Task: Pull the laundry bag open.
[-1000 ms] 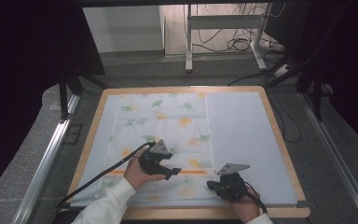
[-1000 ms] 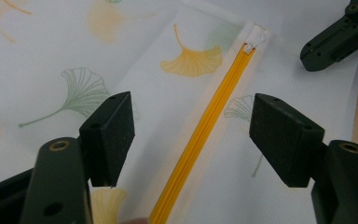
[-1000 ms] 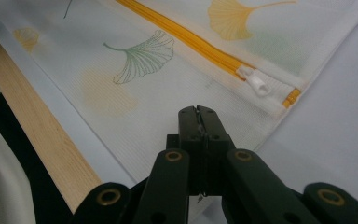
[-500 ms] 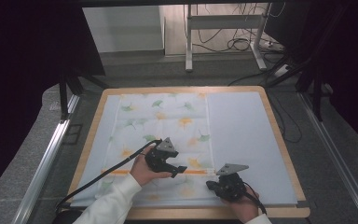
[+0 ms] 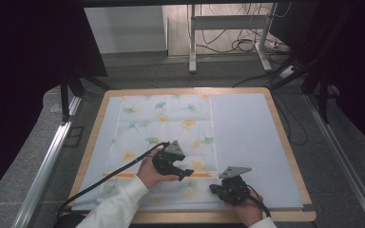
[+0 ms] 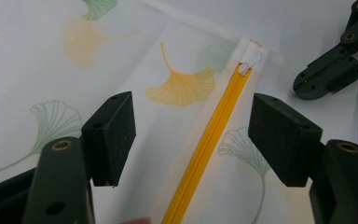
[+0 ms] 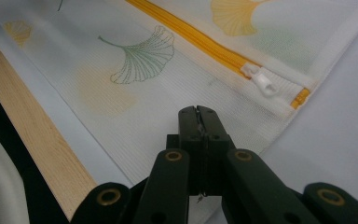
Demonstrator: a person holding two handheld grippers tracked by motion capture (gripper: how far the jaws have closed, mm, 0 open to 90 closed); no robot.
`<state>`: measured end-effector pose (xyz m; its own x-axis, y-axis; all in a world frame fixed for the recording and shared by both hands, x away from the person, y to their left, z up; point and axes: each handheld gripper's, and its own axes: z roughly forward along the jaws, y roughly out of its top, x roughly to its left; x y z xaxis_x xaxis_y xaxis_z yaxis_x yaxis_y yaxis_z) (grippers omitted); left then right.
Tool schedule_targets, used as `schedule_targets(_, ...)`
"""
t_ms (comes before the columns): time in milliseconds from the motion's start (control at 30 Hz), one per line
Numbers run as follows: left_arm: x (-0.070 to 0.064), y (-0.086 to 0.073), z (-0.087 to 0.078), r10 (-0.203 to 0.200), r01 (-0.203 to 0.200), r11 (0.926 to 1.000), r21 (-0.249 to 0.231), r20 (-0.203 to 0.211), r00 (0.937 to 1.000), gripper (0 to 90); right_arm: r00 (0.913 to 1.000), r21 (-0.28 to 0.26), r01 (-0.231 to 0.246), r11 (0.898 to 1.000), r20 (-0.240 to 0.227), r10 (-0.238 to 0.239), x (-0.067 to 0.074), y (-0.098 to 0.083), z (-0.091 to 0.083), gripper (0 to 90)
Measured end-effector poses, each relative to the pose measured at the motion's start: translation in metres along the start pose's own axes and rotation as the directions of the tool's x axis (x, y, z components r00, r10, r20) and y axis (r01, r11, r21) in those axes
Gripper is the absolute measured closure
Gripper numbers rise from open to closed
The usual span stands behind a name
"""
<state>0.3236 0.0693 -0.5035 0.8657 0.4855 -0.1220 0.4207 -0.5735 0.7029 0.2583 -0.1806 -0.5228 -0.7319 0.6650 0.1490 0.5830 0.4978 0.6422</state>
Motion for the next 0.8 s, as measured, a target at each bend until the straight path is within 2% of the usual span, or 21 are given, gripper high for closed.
schedule_targets(467, -0.009, 0.005, 0.018, 0.02, -0.021, 0.9995, 0.024, 0.011, 0.9997, 32.3, 1.0, 0.001, 0.003, 1.0, 0.002, -0.003, 0.0, 0.0, 0.0, 88.6)
schedule_targets(633, -0.009, 0.01, 0.021, 0.036, -0.036, 0.9989, 0.028, 0.009, 0.9993, 33.4, 1.0, 0.002, 0.009, 1.0, 0.003, -0.009, 0.001, 0.0, 0.001, 88.6)
schedule_targets(767, -0.012, 0.014, 0.023, 0.081, -0.081, 0.996, 0.038, 0.003, 0.9967, 34.0, 0.9999, 0.003, 0.012, 1.0, 0.005, -0.012, 0.001, 0.001, 0.001, 88.6)
schedule_targets(800, -0.013, 0.015, 0.024, 0.069, -0.069, 0.9971, 0.031, 0.006, 0.9976, 34.1, 0.9999, 0.003, 0.012, 1.0, 0.005, -0.012, 0.001, 0.001, 0.001, 88.6)
